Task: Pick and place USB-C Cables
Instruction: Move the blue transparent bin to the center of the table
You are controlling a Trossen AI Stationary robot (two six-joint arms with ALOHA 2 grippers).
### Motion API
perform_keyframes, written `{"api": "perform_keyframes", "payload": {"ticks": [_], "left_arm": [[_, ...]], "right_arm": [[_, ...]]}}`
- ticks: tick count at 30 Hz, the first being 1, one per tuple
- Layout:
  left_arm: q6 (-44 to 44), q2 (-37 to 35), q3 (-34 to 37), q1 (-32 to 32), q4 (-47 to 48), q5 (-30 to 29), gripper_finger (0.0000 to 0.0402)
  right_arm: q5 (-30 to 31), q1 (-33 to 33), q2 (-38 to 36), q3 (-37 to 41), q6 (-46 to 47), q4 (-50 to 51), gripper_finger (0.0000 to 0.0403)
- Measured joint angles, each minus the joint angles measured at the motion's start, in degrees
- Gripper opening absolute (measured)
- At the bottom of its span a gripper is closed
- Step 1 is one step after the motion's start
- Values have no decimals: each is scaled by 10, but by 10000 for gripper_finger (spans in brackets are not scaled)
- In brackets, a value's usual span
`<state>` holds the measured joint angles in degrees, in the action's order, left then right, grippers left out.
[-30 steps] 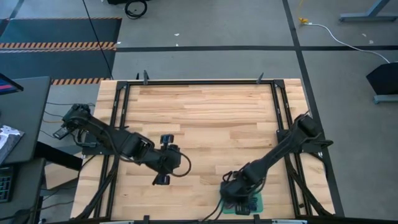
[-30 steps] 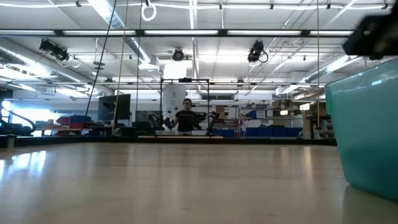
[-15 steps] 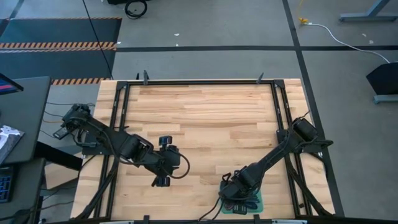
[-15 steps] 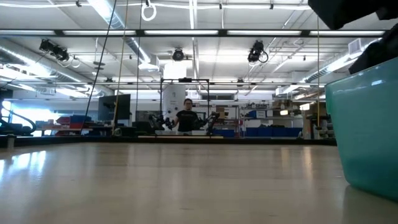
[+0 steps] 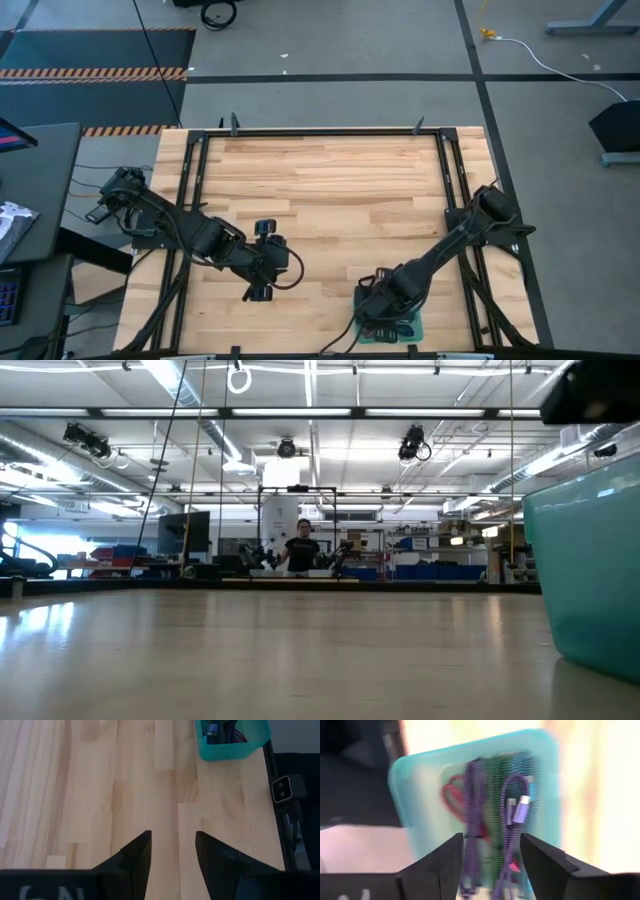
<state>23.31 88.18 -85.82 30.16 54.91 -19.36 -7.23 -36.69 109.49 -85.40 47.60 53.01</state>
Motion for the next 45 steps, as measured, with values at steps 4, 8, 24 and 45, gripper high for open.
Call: {"api": "perform_keyframes", "payload": {"ticks": [4,8,24,45], "left_arm": [[1,0,0,0,0,-1,160],[1,0,0,0,0,-1,160],[1,0,0,4,0,-1,160],[3,0,0,4,3,4,160]], "right_arm": [[74,-2,-18,-7,-10,71,197],[101,-2,-19,-6,-13,132,196],[90,7,-16,75,-25,54,152],[121,149,-17,137,-178,-74,5]]}}
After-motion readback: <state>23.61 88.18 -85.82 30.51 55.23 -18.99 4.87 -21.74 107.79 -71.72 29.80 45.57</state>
